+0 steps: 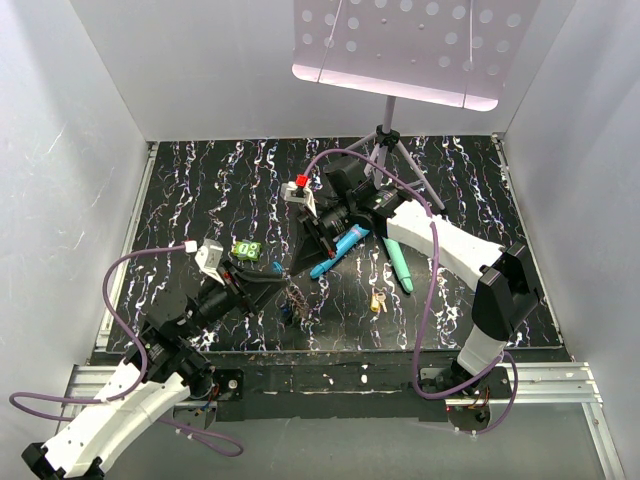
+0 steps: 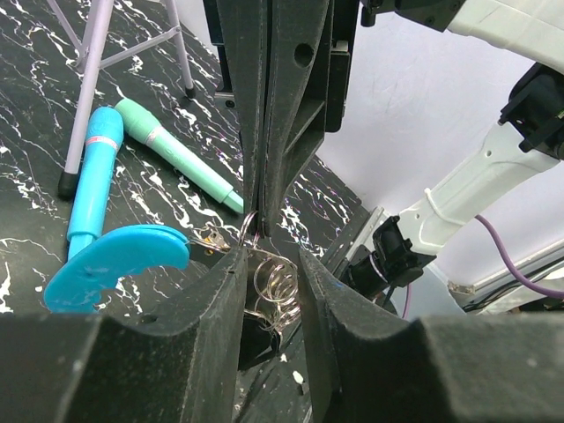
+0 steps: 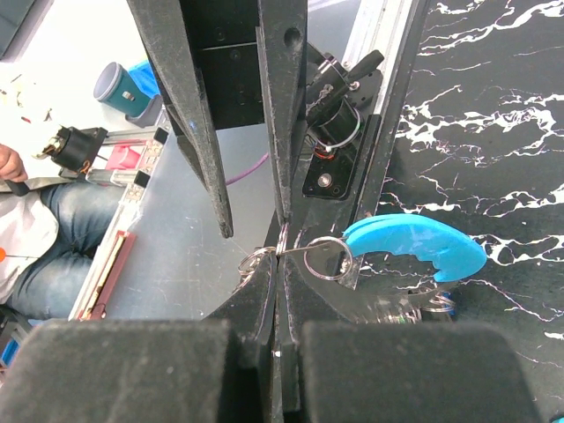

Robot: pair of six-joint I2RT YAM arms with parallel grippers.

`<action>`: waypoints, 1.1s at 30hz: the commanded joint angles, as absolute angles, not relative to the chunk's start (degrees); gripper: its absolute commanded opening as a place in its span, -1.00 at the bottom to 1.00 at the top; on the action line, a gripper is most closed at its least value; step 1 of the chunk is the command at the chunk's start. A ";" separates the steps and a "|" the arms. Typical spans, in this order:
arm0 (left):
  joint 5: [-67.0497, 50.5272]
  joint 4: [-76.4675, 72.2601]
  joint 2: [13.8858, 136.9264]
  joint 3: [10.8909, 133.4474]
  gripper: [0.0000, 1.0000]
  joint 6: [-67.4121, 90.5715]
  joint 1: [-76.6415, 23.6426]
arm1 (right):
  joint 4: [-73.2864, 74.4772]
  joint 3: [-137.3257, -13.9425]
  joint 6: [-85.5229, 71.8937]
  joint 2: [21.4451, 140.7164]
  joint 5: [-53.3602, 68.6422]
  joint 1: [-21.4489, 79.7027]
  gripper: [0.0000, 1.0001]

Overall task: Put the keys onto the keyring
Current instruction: Adjust the keyring.

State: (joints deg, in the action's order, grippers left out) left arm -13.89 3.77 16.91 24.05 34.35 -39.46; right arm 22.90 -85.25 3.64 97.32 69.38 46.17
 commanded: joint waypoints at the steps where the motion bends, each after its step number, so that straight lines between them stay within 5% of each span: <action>1: -13.53 1.76 17.40 23.91 -0.50 34.45 -39.11 | 20.04 -85.43 2.72 94.48 72.16 46.32 -0.97; 8: -11.35 5.35 16.53 24.26 -0.49 34.80 -39.20 | 19.78 -85.17 2.46 94.48 72.33 46.32 -0.97; 17: -0.88 13.27 9.76 24.70 -0.14 43.76 -39.11 | 18.81 -84.73 1.41 94.48 72.77 46.32 -0.97; 33: -10.72 4.22 17.49 23.82 -0.32 48.96 -39.20 | 17.58 -84.55 0.44 94.75 73.04 46.32 -0.97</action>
State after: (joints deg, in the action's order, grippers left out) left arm -8.75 7.11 16.29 23.92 48.56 -39.46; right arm 20.34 -84.49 1.34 97.32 70.52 46.15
